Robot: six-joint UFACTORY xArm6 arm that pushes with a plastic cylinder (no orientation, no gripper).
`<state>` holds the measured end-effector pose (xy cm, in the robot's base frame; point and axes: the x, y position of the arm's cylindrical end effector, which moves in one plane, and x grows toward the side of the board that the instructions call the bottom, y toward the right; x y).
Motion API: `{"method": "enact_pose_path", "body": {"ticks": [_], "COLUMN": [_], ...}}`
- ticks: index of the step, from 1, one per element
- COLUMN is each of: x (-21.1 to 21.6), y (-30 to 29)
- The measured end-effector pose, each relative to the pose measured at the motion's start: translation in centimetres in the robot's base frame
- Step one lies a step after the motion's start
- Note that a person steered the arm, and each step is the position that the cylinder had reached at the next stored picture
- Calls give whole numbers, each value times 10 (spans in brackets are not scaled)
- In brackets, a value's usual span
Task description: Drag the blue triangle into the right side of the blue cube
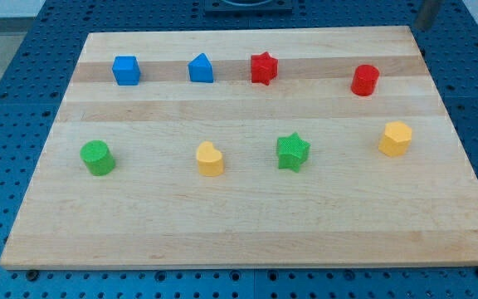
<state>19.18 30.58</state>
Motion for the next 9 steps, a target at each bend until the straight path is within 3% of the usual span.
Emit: {"method": "enact_pose_path", "body": {"ticks": [1, 2, 4, 5, 7, 9], "x": [16, 17, 8, 30, 82, 91], "y": [-71, -110, -251, -285, -300, -384]}}
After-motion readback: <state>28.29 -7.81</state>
